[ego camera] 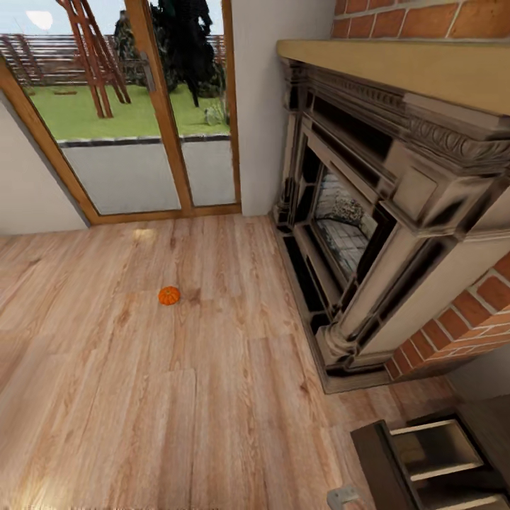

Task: Place each of the two pumpkins and all three candles from the living room inside a cabinet in the living room (use any cabinet), then make sure every cabinet is closed, and position the cauldron so it is next to a table in the living room.

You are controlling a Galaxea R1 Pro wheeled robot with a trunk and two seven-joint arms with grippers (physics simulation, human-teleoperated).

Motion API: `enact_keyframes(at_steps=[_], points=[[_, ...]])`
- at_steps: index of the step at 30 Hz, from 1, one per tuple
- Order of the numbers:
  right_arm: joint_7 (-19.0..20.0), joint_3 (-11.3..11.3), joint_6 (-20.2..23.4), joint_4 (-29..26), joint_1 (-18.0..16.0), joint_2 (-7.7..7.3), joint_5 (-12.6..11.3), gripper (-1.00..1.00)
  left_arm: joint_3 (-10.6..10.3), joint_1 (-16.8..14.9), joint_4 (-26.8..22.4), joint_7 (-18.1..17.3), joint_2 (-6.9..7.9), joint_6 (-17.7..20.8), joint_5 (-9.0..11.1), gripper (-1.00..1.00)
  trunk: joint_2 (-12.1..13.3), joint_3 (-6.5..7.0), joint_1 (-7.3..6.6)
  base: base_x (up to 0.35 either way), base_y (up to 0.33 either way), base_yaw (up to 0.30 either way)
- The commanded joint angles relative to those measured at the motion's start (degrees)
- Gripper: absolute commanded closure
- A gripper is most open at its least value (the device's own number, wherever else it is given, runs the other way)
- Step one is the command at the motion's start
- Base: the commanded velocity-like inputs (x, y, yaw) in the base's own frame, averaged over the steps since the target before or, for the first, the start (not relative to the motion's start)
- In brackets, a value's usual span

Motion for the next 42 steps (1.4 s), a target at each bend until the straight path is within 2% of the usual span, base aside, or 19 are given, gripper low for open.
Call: enact_keyframes(at_steps=[1, 19, 33, 35, 39, 40, 42], points=[[0.1, -0.5, -0.2, 0.1, 0.0, -0.01, 0.5, -1.00, -0.4, 0.0, -0.2, 0.5, 0.06, 0.1, 0.5, -1.00, 0.0, -0.01, 0.00, 0.000, 0.000, 0.291], [0.1, -0.5, -0.3, 0.1, 1.0, -0.01, 0.7, -1.00, -0.3, 0.0, -0.2, 0.5, 0.12, 0.2, 0.6, -1.00, 0.0, 1.25, 0.00, 0.000, 0.000, 0.198], [0.1, -0.5, -0.3, 0.0, 1.0, -0.04, 0.7, -1.00, 0.7, 0.0, -1.0, 0.4, 0.10, 0.7, 1.5, -1.00, 0.0, 2.42, 0.00, 0.000, 0.000, 0.137], [0.1, -0.5, -0.3, -0.1, 1.0, -0.03, 0.7, -1.00, 0.7, 0.0, -1.1, 0.4, 0.04, 0.6, 1.5, -1.00, 0.0, 2.59, 0.00, 0.000, 0.000, 0.128], [0.2, -0.7, -0.3, -0.5, 1.0, -0.32, 0.8, -1.00, 0.7, 0.0, -1.3, 0.2, -0.99, 0.5, 1.4, -1.00, 0.0, 2.94, 0.00, 0.000, 0.000, 0.100], [0.3, -0.7, -0.3, -0.6, 1.0, -0.40, 0.8, -1.00, 0.8, 0.0, -1.3, 0.1, -1.07, 0.4, 1.5, -1.00, 0.0, 3.02, 0.00, 0.000, 0.000, 0.089], [0.5, -0.8, -0.3, -1.0, 1.0, -0.43, 0.7, -1.00, 2.7, 0.0, -1.1, -0.1, -1.07, 0.3, 2.2, -1.00, -0.8, 2.84, 0.44, 0.000, 0.000, 0.085]])
